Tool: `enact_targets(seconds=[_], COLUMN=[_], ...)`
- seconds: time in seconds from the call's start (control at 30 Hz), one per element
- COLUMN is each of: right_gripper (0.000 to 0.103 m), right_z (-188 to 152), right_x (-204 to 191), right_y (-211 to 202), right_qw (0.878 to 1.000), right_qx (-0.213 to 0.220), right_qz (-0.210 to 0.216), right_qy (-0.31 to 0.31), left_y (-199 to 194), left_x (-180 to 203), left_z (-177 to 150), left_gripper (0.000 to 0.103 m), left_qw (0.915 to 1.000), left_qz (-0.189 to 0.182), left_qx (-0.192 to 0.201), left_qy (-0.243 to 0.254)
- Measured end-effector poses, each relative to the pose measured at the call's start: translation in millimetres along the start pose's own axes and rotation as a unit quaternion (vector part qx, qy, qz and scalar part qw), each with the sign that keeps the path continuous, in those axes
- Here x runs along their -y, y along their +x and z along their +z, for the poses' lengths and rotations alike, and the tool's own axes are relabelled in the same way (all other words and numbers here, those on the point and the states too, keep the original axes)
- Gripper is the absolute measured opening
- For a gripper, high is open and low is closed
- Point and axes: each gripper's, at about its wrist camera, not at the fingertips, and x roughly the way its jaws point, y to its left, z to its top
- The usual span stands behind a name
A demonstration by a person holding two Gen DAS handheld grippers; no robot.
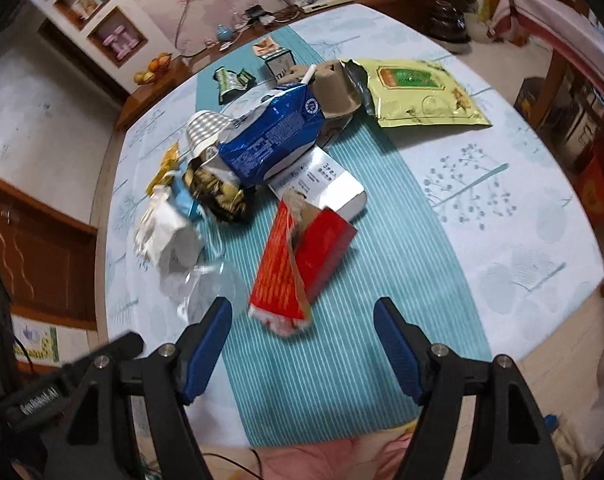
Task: Collect trash
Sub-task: 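Grasp the red snack box with the right tool while the left tool grasps the clear plastic bottle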
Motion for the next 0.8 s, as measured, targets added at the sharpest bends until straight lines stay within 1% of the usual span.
enact_targets(seconds=[0.1,0.17,0.23,0.3,0.37,0.4,0.43,0.57,0.67,0.73,0.8], right_gripper=[0.074,0.066,0.055,0.053,0.05,0.042,0.029,0.028,0.027,0.026,0.026], right_z=[10,14,18,20,21,22,21,21,20,21,21], right_x=[-2,-3,-3,-3,-4,-6,-8,-8,-5,-5,-5], right_y=[15,26,36,43,45,45,45,44,43,44,44], right_qw=[1.0,1.0,1.0,0.999,1.0,1.0,1.0,1.0,1.0,1.0,1.0], right_qx=[0.0,-0.008,-0.019,-0.025,-0.023,-0.021,-0.021,-0.022,-0.023,-0.024,-0.026], right_qz=[-0.009,-0.015,-0.018,-0.012,-0.008,-0.007,-0.007,-0.005,0.001,0.004,0.007], right_qy=[0.009,0.011,0.012,0.015,0.014,0.008,0.003,-0.006,-0.006,-0.009,-0.013], left_y=[17,25,34,42,48,50,52,60,66,68,67], left_x=[-5,-7,-8,-9,-8,-7,-7,-11,-17,-19,-17], left_z=[7,10,14,16,18,19,19,19,16,14,15], left_gripper=[0.093,0.093,0.093,0.093,0.093,0.093,0.092,0.089,0.084,0.082,0.082], left_qw=[0.9993,0.9984,0.9972,0.9961,0.9954,0.9949,0.9945,0.9897,0.9842,0.9814,0.9821], left_qz=[-0.023,-0.035,-0.045,-0.053,-0.059,-0.062,-0.066,-0.09,-0.107,-0.113,-0.111], left_qx=[-0.019,-0.025,-0.033,-0.042,-0.046,-0.047,-0.049,-0.057,-0.061,-0.062,-0.056], left_qy=[-0.024,-0.037,-0.05,-0.057,-0.061,-0.063,-0.066,-0.096,-0.127,-0.142,-0.142])
